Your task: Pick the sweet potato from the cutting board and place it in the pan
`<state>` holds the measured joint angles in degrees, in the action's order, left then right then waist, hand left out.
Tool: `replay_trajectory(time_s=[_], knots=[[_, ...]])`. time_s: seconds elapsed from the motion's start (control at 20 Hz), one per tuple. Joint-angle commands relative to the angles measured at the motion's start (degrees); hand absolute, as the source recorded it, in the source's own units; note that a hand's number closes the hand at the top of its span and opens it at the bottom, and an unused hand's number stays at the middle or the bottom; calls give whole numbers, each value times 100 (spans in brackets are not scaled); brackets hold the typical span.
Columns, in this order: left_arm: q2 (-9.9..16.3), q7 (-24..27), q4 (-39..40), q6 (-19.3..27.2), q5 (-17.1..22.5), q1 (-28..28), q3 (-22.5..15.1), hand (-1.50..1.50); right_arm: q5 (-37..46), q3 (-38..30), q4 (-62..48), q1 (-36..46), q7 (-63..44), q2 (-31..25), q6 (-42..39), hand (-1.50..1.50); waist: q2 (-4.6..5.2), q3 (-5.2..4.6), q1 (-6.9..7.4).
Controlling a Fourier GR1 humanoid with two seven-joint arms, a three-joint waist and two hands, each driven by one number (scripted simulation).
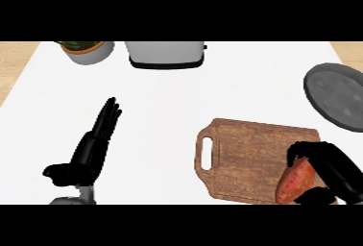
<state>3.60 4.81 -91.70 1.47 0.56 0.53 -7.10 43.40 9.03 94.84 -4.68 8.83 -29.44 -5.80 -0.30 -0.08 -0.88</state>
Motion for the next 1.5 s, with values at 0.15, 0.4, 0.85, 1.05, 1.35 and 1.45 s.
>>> replay_trajectory(time_s=[0.15,0.4,0.85,1.05,1.35,1.45], knots=[[-82,-185,-317,150,-153,-123,-142,0,-833,-1164,1296,-921,1105,-425,604,150,-14,12,-56],[-120,-8,-54,28,-59,-25,-81,0,-2252,-2351,1619,-931,911,-565,-242,150,13,6,7],[130,110,162,-276,115,108,227,0,-2729,-2790,-623,450,811,-200,-281,150,42,11,142],[-282,406,439,23,-172,101,-64,0,-2541,-3137,-1938,1182,1368,-467,-22,150,50,12,143],[-194,-136,-98,-29,-178,215,-159,0,-1641,-3150,-3955,2433,2284,-521,1453,150,89,26,316],[-257,-240,-79,8,-188,301,-189,0,-1716,-3455,-4671,2792,2590,-728,1699,150,105,31,341]])
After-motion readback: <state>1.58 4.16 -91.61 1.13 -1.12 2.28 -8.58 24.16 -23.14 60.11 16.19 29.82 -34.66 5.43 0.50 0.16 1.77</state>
